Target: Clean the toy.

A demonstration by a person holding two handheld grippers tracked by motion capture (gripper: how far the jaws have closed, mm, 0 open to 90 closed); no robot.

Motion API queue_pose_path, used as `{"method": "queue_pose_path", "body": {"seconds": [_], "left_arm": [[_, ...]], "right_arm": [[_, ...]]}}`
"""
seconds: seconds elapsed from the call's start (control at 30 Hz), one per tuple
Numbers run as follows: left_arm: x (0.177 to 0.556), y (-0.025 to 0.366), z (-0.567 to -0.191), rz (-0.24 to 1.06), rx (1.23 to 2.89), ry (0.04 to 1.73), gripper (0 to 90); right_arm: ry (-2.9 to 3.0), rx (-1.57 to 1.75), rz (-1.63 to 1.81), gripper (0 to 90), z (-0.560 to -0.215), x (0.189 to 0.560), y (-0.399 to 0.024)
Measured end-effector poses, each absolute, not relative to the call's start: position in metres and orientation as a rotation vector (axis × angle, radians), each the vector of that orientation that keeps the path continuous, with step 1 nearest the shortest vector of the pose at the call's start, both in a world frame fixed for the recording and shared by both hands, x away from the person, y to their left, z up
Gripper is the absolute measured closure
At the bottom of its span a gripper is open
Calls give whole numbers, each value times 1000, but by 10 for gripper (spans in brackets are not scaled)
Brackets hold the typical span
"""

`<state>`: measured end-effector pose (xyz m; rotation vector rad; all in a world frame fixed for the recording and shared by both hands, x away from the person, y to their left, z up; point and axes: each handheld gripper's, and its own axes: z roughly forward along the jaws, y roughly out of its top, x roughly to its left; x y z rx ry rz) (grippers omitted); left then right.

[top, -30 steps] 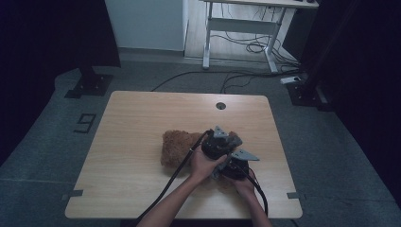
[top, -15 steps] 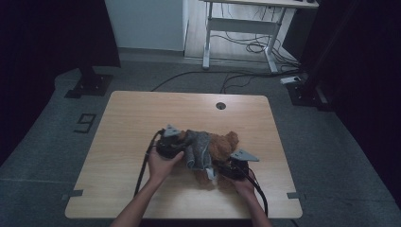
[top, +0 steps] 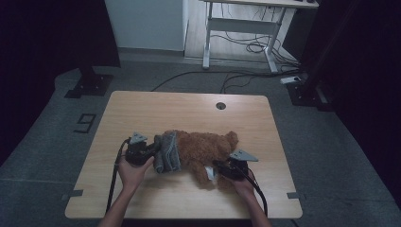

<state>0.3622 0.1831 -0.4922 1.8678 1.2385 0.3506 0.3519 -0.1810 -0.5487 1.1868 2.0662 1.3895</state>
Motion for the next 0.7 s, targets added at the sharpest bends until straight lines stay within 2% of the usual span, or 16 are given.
{"method": "queue_pose_path", "body": {"seconds": [0.07,0.17,0.4,0.57,0.7], "left_arm": [[365,174,-497,383,1881,1246,771],[375,170,-495,363,1893,1251,772],[380,173,-453,379,1828,1168,768],[398,132,-412,382,1836,1046,766],[424,99,-410,355,1909,1035,761]], "right_arm": [[2057,1188,1376,460,-549,354,-179],[2038,1211,1369,459,-549,358,-181],[2029,1233,1384,459,-549,364,-186],[1996,1237,1358,461,-549,366,-185],[2009,1213,1364,461,-549,369,-188]]}}
